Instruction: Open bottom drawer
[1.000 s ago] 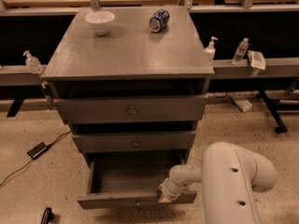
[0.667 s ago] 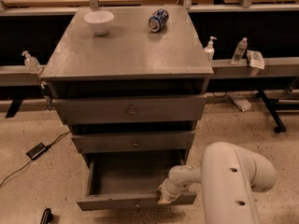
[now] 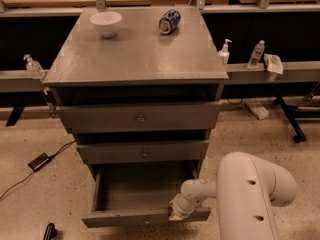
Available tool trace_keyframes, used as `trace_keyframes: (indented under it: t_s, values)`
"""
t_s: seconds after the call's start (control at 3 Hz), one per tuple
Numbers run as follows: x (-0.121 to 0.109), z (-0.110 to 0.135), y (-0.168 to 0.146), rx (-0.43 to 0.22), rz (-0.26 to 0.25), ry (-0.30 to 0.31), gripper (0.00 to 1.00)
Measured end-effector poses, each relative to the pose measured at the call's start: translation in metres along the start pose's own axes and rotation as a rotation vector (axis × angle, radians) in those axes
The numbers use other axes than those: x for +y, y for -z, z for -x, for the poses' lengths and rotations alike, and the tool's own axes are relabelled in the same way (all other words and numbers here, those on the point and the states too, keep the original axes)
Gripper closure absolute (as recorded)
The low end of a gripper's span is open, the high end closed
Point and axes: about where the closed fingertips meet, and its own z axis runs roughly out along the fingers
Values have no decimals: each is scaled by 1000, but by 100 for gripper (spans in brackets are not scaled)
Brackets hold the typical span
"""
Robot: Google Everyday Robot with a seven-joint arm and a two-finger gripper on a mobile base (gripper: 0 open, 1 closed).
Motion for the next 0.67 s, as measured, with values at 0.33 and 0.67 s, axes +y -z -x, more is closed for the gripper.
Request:
trace_keyframes:
  t_s: [0.33, 0.67]
  values:
    - [1, 0, -1, 0, 2, 0, 59]
    - [1, 0, -1, 0, 2, 0, 35]
